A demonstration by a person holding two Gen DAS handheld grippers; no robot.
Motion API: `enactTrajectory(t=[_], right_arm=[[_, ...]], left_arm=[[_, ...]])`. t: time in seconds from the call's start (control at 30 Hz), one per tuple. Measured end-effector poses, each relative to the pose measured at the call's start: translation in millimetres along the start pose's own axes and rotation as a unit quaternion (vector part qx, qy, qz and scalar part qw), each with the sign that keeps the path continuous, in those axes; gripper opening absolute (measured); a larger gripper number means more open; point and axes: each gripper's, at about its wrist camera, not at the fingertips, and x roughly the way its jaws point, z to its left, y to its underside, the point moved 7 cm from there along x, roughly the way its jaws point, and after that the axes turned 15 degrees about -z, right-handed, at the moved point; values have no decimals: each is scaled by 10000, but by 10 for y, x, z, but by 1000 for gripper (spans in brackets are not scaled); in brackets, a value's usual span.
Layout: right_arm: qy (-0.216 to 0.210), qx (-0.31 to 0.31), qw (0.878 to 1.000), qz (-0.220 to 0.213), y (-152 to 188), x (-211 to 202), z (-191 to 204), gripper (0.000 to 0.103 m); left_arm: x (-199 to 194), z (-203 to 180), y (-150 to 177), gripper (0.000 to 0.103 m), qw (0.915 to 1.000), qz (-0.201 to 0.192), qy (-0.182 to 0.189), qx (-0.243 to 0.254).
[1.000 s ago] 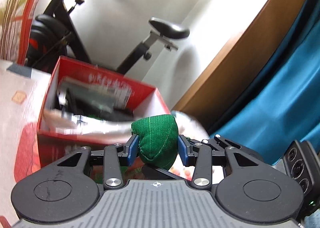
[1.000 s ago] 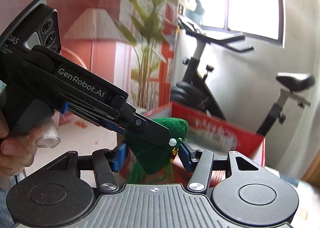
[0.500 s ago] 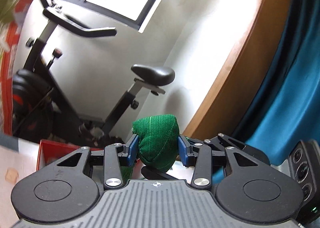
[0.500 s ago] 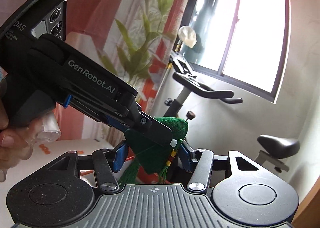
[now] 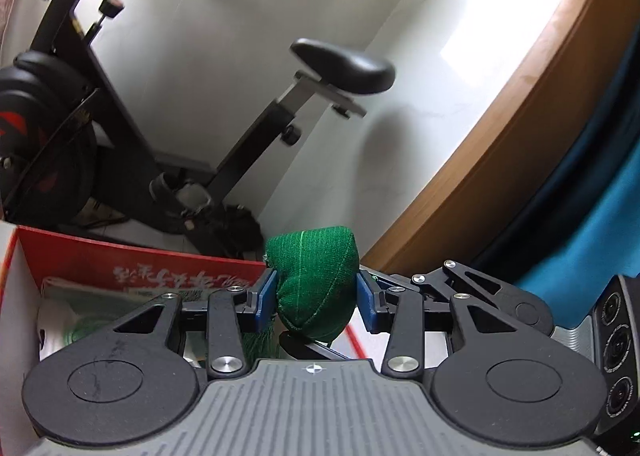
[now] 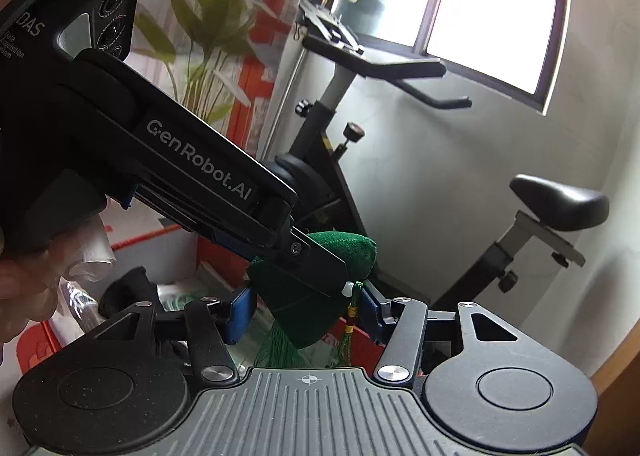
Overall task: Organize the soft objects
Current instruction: 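Carry the green strawberry with both tools over the red box, then lower the strawberry into the box and open both tools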
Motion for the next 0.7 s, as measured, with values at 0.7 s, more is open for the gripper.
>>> enactTrajectory(t=[0.7], right_arm=[[498,1635,9749,1425,484,346,-266,52]], left_arm=[[321,313,289,53,9933,571,-777,634]])
